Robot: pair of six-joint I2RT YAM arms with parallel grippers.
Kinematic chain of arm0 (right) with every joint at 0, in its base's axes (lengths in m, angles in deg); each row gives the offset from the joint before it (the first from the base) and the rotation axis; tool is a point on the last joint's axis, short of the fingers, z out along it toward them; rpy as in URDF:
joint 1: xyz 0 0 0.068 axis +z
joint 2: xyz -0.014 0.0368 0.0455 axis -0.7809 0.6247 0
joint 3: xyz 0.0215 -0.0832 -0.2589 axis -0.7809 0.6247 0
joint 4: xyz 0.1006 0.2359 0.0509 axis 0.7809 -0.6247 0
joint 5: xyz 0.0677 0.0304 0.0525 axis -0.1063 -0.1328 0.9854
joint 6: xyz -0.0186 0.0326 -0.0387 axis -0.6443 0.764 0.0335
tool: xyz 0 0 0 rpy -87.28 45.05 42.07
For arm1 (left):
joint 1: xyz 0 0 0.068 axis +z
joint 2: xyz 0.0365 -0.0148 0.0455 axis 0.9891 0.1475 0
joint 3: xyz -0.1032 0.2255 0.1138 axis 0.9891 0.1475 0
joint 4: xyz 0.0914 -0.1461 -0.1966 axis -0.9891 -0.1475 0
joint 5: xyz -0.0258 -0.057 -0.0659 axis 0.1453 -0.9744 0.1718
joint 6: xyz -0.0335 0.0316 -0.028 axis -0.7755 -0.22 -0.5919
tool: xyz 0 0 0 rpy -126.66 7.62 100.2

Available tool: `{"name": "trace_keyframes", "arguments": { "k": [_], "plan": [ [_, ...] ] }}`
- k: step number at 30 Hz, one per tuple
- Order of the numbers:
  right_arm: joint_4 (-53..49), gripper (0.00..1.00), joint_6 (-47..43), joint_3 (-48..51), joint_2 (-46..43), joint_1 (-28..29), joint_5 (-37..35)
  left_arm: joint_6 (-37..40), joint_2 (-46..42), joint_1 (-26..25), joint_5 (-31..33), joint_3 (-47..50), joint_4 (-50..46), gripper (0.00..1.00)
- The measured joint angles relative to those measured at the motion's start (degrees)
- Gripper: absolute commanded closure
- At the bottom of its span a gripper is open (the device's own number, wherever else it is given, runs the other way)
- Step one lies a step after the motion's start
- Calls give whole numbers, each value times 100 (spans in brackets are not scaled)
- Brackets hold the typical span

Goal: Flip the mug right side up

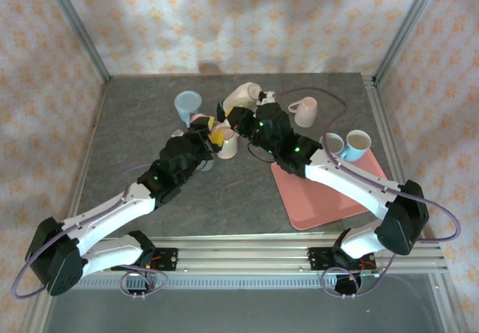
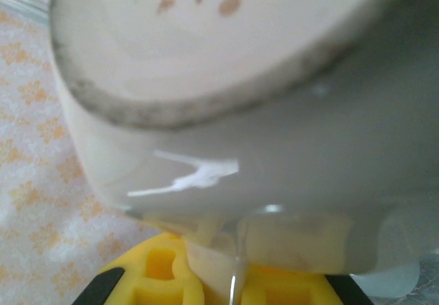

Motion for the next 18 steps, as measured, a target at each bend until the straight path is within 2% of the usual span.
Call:
{"name": "trace_keyframes", "arguments": {
  "k": [4, 8, 13, 15, 18],
  "plan": [
    [-487, 100, 149, -164, -90, 0, -197, 61, -667, 420, -463, 2, -868, 47],
    [-1045, 100, 280, -367, -240, -2, -306, 935, -905, 1032, -1178, -208, -1679, 47],
    [-1718, 100, 378, -664, -343, -85, -282, 3228, -186, 1294, -1991, -1486, -2970, 51],
    [-1967, 100, 404, -761, -361, -179, -188, 4553, 256, 1283, -2341, -2312, -3460, 54],
    [-2356, 100, 490, -885, -374, -356, 4, 6269, 605, 1156, -2579, -3032, -3799, 55]
  ]
}}
